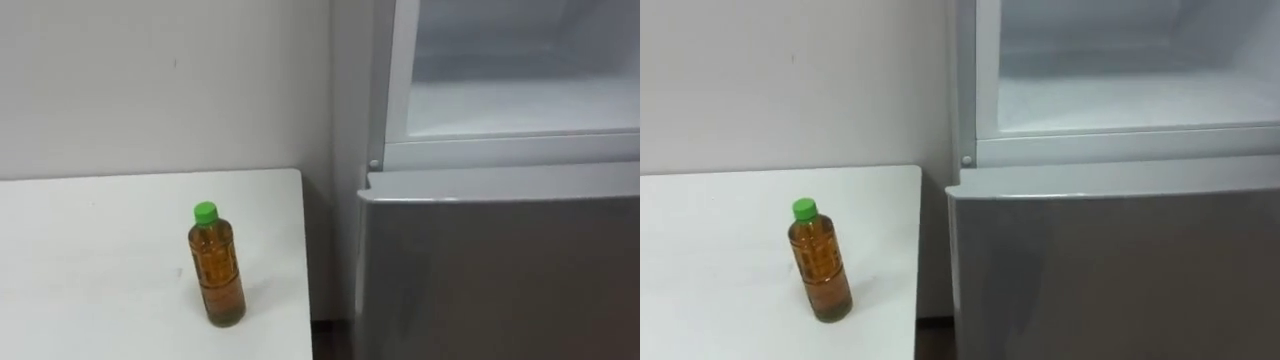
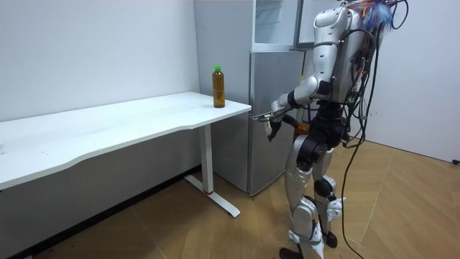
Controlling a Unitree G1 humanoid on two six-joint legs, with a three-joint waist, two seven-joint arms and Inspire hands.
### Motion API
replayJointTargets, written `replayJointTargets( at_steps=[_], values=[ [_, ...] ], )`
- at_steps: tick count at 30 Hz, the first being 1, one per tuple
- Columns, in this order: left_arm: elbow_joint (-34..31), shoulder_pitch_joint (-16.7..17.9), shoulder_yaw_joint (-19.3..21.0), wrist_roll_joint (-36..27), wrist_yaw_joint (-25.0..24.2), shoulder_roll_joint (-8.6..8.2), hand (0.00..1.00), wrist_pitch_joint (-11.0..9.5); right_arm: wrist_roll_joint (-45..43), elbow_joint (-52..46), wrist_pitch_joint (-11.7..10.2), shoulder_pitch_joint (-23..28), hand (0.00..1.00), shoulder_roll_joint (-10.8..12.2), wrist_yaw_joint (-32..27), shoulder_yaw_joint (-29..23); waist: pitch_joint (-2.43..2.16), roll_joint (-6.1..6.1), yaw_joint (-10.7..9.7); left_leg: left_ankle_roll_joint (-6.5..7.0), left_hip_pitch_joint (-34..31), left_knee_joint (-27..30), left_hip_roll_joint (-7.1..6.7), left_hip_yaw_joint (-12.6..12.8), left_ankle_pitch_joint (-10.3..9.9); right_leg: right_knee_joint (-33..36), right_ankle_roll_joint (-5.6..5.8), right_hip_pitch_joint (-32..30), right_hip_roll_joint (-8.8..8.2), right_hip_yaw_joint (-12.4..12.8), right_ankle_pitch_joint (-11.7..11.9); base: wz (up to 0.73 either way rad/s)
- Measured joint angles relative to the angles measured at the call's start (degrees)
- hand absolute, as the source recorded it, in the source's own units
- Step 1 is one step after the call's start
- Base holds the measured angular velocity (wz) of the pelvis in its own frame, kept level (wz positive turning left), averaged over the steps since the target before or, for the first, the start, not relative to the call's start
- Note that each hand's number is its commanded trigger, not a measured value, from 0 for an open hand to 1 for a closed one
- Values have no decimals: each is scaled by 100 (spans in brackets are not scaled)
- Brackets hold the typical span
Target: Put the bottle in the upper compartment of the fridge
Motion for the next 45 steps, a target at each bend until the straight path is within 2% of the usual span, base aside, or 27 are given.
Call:
replayJointTargets(
  at_steps=[5, 7, 11, 14, 19, 22, 30, 37, 45],
  values=[
    [845, 194, 253, 337, 308, -32, 0, -160, -3, 35, -17, 81, 0, 11, -3, 1, 17, -46, -10, -1, -4, 0, -1, -29, 1, -3, 0, 24, -5, -92, 0, 3],
    [1320, 292, 398, 343, 525, -91, 0, -364, 21, 69, -13, 112, 0, 14, -3, 1, 1, -64, -8, -1, 3, -5, -1, -30, 0, -3, 0, 33, -6, -96, 0, 0],
    [2148, 315, 620, 325, 892, -220, 0, -597, -25, 68, -24, 216, 0, 10, 33, -4, 3, -91, 65, -1, 41, -2, -3, -35, 0, -4, 0, 50, -5, -85, 0, 0],
    [2821, 317, 851, 259, 1266, -250, 0, -945, 30, 75, -91, 330, 0, -12, 24, -6, 8, -78, 122, -2, 106, -56, -4, -80, -1, -12, 0, 129, -4, -96, 0, 3],
    [3380, 401, 1384, -190, 1808, -371, 0, -1400, 23, 157, -273, 330, 0, -11, -42, -17, 5, -88, 204, -4, 147, -67, -6, -54, 1, -15, 2, 161, -4, -129, -1, 1],
    [3494, 522, 1631, -304, 2174, -440, 0, -1549, 23, 240, -316, 361, 0, -11, -43, -21, 0, -117, 276, -5, 155, -69, -6, -61, 3, -15, 3, 167, -4, -128, -2, 0],
    [3555, 739, 2003, -518, 2707, -551, 0, -1601, -36, 263, -417, 490, 0, 39, -36, -205, -25, -118, 308, -6, 162, -70, -4, -40, 2, -15, 4, 164, -3, -119, -2, 0],
    [3557, 808, 2373, -336, 2952, -579, 0, -1509, -173, 234, -401, 551, 0, 79, -40, -501, -52, -75, 308, -6, 170, -72, -2, -37, 2, -11, 4, 168, -3, -119, -2, 0],
    [3741, 741, 2441, -295, 3155, -576, 0, -1504, -181, 231, -400, 540, 0, 82, -58, -477, -49, -72, 307, -6, 200, -63, -3, -40, 3, -8, 4, 220, -6, -128, -2, 0]
  ],
)
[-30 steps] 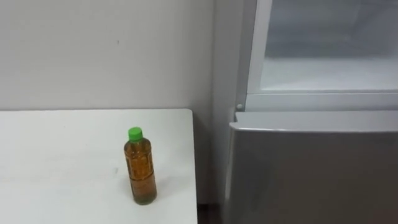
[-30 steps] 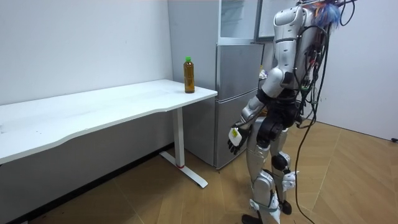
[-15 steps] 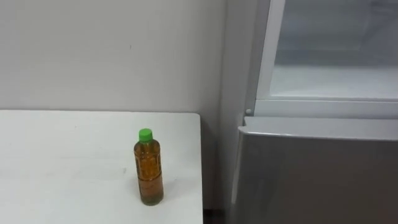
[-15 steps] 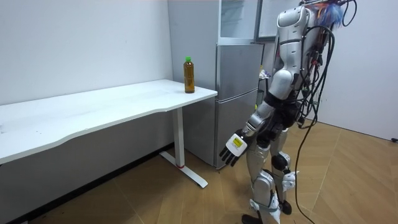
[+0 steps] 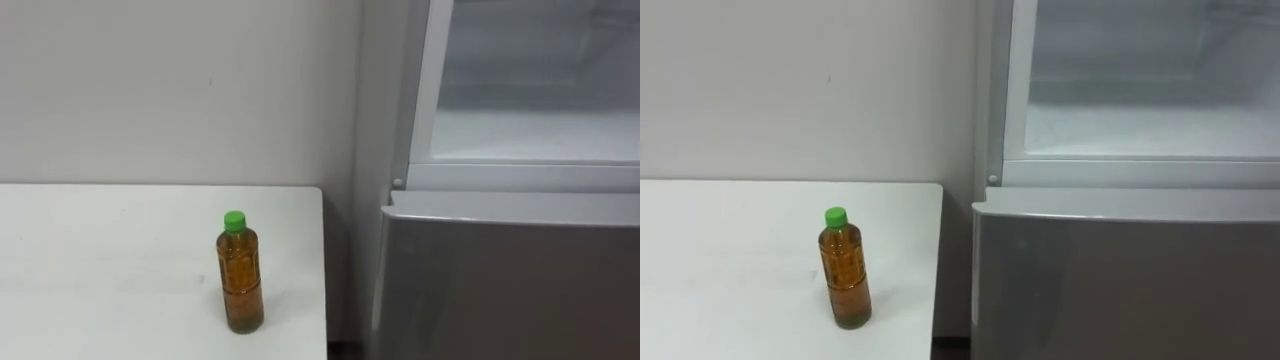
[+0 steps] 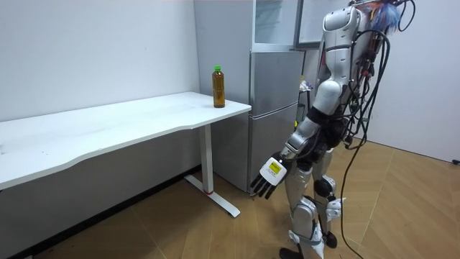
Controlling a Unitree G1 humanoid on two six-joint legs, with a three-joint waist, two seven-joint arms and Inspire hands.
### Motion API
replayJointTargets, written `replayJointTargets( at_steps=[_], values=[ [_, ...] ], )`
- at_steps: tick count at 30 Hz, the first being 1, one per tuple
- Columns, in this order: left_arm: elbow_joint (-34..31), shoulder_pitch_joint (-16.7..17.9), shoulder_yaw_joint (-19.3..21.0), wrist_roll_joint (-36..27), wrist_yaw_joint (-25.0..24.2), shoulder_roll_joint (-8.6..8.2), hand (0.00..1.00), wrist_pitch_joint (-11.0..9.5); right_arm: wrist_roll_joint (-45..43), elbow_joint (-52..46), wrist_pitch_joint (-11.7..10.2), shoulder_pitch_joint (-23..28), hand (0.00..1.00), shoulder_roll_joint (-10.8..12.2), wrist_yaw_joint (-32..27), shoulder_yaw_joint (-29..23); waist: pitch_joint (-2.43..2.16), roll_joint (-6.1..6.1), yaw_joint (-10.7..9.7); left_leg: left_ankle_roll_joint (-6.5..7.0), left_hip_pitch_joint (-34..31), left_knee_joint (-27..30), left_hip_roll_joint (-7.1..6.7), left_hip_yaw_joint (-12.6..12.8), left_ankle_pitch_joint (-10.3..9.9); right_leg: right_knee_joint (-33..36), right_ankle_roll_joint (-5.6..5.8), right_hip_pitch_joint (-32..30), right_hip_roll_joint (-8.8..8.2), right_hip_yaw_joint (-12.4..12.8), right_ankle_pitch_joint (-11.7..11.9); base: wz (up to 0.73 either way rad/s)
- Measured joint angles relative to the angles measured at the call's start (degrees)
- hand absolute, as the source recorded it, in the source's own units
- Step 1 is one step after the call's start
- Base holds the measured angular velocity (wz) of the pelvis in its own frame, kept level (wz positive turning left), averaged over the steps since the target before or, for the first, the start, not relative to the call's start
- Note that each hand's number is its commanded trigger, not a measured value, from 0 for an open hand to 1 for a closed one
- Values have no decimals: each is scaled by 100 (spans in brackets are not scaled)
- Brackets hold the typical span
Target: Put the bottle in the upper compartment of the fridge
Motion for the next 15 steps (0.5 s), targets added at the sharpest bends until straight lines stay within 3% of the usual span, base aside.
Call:
replayJointTargets(
  at_steps=[9, 15],
  values=[
    [78, -12, -4, -1, 167, -6, 0, -133, -71, -266, -25, 22, 0, -11, -176, 20, 11, 7, 138, -1, 3, -6, 0, 6, 1, -3, 0, -9, 2, 3, 0, 0],
    [193, -15, -3, 10, 303, 5, 0, -307, -242, -1123, -285, 0, 0, -5, -179, 23, 24, 32, 188, -2, 3, -10, 0, -5, 0, -4, 0, -10, 0, -8, 0, 0]
  ],
)
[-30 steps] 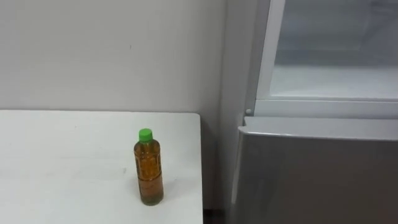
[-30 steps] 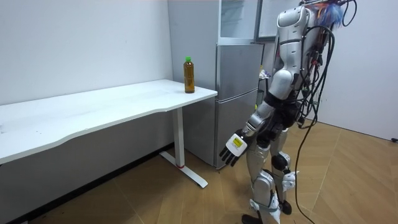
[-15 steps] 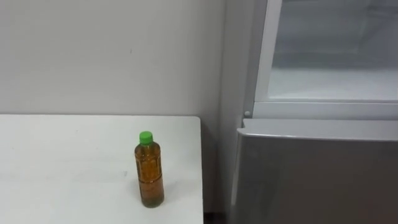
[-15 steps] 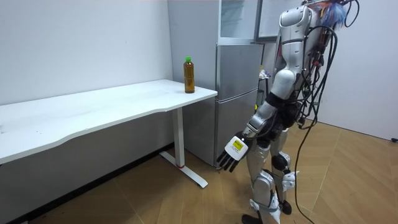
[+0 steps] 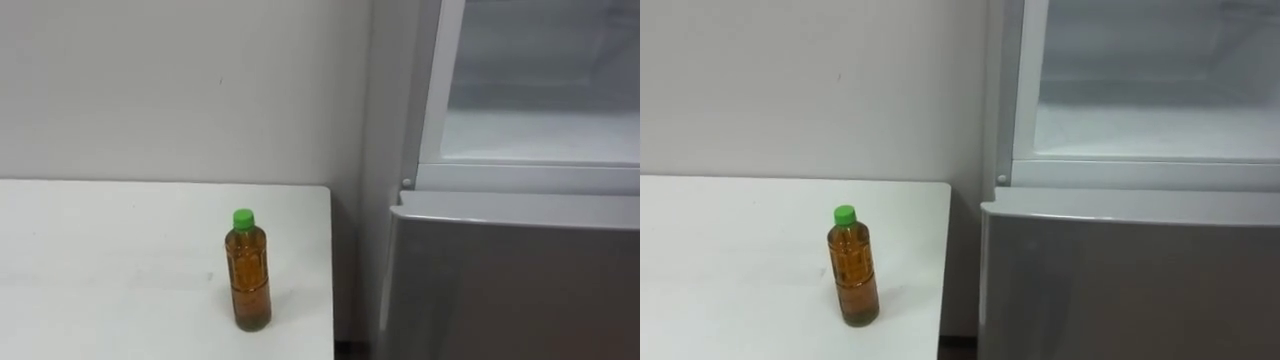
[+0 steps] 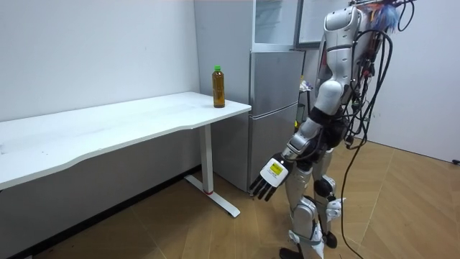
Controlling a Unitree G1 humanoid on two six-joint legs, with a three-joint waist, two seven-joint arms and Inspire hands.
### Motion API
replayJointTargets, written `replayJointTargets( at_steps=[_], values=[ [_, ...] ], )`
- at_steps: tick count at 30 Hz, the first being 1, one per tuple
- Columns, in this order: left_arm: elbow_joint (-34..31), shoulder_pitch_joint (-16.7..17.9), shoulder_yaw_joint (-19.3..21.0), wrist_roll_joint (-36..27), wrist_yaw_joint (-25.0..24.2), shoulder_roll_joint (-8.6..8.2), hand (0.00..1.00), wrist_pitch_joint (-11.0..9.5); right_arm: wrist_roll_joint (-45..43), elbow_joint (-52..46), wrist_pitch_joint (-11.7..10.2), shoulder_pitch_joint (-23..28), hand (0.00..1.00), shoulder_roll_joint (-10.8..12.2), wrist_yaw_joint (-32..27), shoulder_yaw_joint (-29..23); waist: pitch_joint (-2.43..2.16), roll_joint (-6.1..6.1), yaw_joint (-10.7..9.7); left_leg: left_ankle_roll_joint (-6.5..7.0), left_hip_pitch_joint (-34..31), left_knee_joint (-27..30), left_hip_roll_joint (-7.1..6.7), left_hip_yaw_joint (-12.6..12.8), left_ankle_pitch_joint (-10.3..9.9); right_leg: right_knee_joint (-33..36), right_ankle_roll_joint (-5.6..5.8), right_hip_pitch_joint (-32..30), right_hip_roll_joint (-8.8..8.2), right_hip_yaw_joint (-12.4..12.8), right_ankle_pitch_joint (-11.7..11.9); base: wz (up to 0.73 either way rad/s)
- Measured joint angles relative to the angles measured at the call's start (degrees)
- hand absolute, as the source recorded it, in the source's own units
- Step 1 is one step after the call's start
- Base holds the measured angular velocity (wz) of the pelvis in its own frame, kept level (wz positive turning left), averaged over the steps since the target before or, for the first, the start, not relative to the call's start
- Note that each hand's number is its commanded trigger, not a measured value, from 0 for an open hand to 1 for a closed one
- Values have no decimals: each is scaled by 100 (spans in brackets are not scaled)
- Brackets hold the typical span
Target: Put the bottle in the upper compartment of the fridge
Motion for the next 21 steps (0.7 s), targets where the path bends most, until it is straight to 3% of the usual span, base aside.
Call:
replayJointTargets(
  at_steps=[1, 7, 15, 21],
  values=[
    [0, 1, 0, 15, 50, 5, 0, -8, 0, -29, -102, -68, 0, 23, -5, 8, 1, -2, 36, 0, 0, 5, -1, -11, 0, 0, 0, 5, 0, -11, 0, 0],
    [20, 16, -2, 623, 171, 38, 0, -3, -107, -423, -163, -274, 0, 39, 48, 114, 15, -11, 257, 0, -29, 3, -4, -29, 0, -7, 0, -31, -1, -11, 0, 0],
    [55, 82, 10, 847, 129, 39, 0, 17, -258, -848, -202, -268, 0, 63, 273, 304, 15, -26, 278, 0, -109, 45, -6, -59, 0, -5, 0, -83, -1, -31, 0, 2],
    [61, 18, -39, 851, 46, 73, 0, 233, -170, -3068, -126, -31, 0, -5, 267, 673, 20, -24, 274, 0, -92, 45, -8, -60, 1, -6, 0, -69, 1, -15, 0, 0]
  ],
)
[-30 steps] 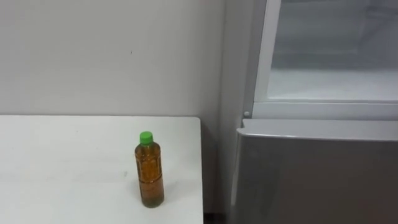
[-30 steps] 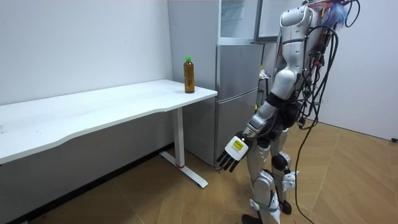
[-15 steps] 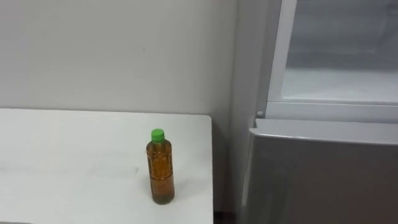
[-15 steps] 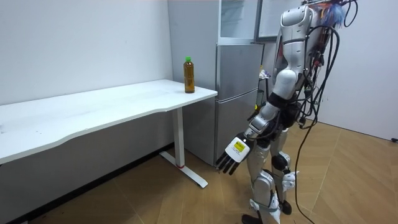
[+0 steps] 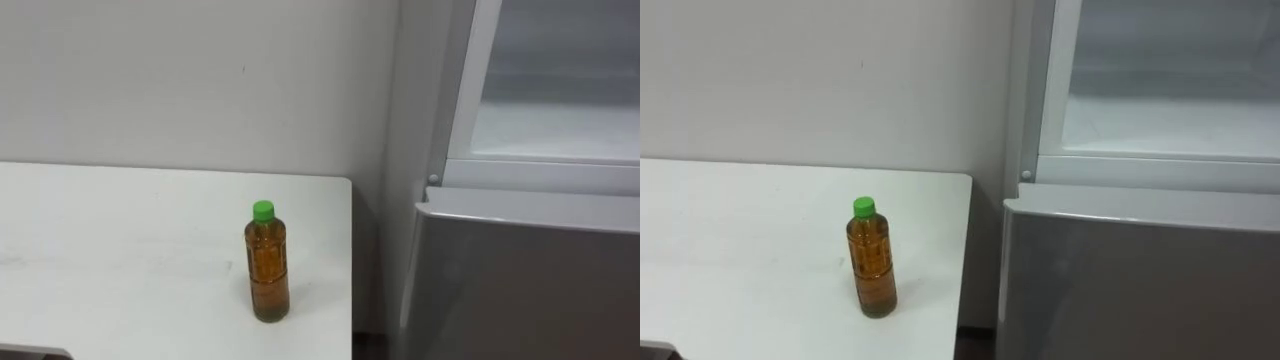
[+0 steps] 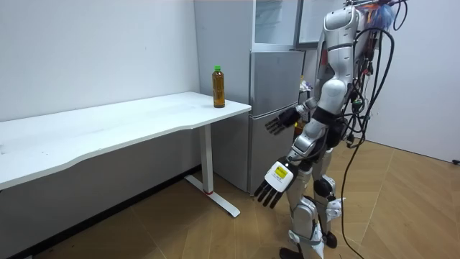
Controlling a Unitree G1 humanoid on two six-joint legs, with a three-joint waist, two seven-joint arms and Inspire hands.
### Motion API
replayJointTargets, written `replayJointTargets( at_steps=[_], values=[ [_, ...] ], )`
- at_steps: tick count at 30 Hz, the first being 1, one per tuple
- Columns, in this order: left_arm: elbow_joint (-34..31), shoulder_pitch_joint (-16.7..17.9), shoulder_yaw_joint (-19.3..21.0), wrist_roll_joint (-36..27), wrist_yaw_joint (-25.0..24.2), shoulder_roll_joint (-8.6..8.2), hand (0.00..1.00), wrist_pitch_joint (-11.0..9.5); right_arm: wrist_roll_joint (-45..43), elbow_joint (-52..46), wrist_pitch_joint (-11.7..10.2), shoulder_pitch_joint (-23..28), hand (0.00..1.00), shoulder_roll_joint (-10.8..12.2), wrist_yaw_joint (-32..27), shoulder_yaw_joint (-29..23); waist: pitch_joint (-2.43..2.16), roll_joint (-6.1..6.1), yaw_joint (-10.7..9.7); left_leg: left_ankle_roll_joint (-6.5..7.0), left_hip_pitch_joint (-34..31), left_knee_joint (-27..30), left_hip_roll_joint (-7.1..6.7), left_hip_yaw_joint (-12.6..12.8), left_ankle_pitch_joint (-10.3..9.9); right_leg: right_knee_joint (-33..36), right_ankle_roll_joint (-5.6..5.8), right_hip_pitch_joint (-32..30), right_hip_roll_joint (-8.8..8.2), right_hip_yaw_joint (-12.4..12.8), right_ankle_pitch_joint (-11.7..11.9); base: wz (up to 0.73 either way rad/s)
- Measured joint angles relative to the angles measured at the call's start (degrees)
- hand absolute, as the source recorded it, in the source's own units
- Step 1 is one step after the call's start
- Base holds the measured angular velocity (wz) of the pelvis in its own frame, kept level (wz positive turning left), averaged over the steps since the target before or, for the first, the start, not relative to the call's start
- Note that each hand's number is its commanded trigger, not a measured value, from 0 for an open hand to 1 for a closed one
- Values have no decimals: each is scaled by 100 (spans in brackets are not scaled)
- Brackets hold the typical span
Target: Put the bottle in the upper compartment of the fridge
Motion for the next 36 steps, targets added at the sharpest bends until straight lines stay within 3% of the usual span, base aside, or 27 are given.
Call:
replayJointTargets(
  at_steps=[3, 9, 13, 19, 36],
  values=[
    [3, -1, -12, -3, 29, 17, 0, 89, 2, -662, 1, -12, 0, 30, 129, 215, 4, -16, -4, 0, 21, 20, -5, -46, 0, 2, 0, 41, 1, 9, 0, 7],
    [11, -5, -310, 184, 66, 140, 0, 348, -61, -1221, 342, 48, 0, -20, 195, 358, 15, -60, 14, 5, -122, 71, -5, -67, -6, 13, -1, -47, 1, 23, 1, 1],
    [227, -43, -521, 669, 136, 138, 0, 473, -62, -1646, 365, 37, 0, -94, 300, 411, 0, -48, 92, 0, -108, 70, 0, -53, 1, 20, -2, -52, 4, 37, 2, 0],
    [441, -93, -621, 888, 135, 136, 0, 669, -60, -2166, 364, -99, 0, -88, 339, 454, -26, -98, 207, 1, -97, 69, 1, -61, 2, 16, -2, -37, 2, 17, 2, 0],
    [439, -107, -620, 888, 141, 160, 0, 668, 101, -3216, 365, -405, 0, -124, 333, 406, 7, -172, 300, 1, -39, 57, -2, -67, 2, 16, -2, 29, 3, 18, 1, 0]
  ],
)
